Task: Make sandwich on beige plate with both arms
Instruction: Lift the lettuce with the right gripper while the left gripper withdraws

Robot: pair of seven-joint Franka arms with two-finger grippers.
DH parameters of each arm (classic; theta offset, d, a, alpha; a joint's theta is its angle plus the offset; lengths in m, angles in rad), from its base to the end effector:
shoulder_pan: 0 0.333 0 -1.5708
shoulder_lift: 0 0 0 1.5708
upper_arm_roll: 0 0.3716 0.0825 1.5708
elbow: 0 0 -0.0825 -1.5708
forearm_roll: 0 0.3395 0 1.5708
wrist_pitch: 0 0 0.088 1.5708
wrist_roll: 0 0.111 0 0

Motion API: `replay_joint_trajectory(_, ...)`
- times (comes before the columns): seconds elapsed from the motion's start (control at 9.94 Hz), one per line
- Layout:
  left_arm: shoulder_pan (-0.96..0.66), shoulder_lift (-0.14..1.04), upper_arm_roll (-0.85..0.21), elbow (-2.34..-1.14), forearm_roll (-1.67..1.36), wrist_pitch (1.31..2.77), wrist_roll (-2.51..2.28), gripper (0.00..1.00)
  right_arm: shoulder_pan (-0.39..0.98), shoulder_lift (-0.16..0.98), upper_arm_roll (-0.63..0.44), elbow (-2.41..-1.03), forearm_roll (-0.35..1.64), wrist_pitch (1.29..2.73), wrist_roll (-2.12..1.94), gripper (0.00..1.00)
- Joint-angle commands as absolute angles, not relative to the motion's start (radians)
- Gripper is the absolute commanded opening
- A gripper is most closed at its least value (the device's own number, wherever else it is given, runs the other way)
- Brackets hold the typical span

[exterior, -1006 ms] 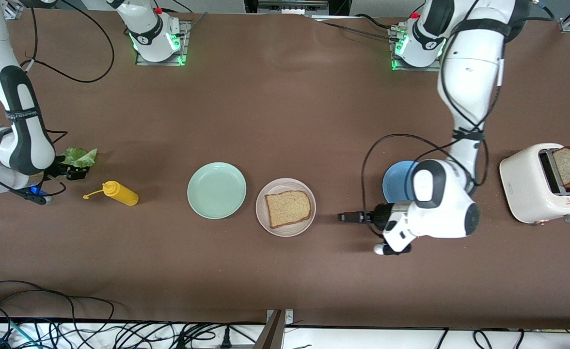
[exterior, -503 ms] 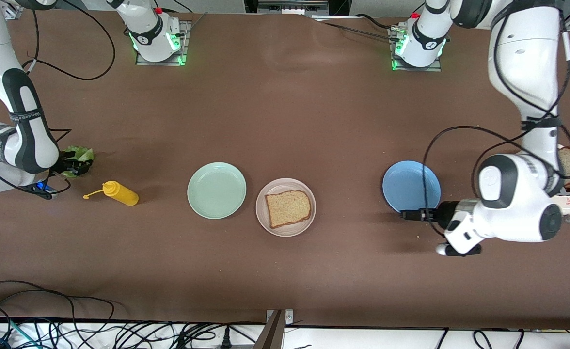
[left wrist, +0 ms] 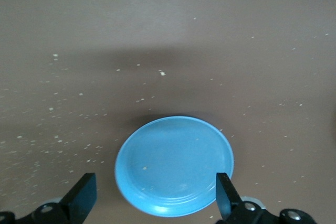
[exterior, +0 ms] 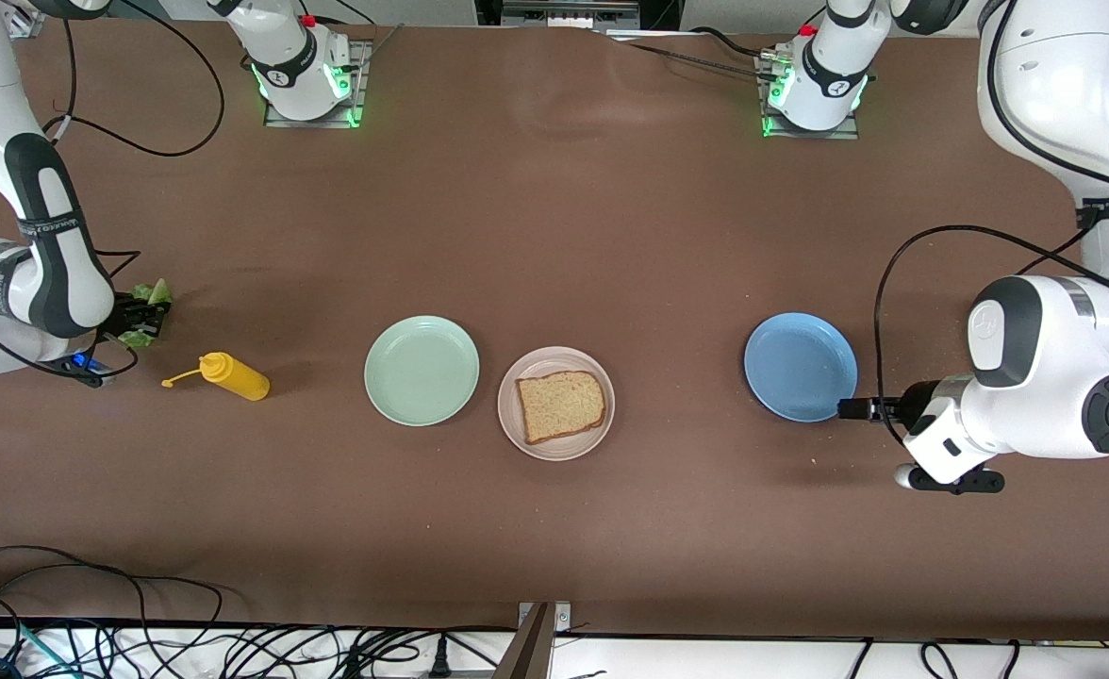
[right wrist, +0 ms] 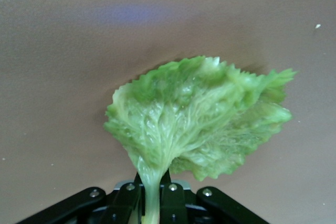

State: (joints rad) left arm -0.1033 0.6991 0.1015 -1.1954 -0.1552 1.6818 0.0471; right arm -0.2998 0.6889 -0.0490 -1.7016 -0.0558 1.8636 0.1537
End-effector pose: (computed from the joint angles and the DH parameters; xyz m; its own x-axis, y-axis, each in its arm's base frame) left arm 0.7124 -0.0387 0.4093 0.9781 -0.0411 -0.2042 -0.0227 -0.9955 0.0917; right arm 0.5752 -0.2099 0.2360 0.7614 -0.4286 -0.4864 -0.4132 -0.8990 0.1453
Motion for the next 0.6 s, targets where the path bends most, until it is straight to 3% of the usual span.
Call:
replay_joint_trajectory(0.0,-0.097,0.617,0.097,-1.21,-0.097,1.609,0.041,1.0,-0.307,0.652,-0.034,-1.666,-0.051,1.801,0.144,0.0)
replay_joint_trajectory(0.5,-0.095,0.584,0.094,-1.209,-0.057,1.572,0.054,1.0,-0.227,0.549,-0.006,-1.398,-0.051,1.429,0.106,0.0)
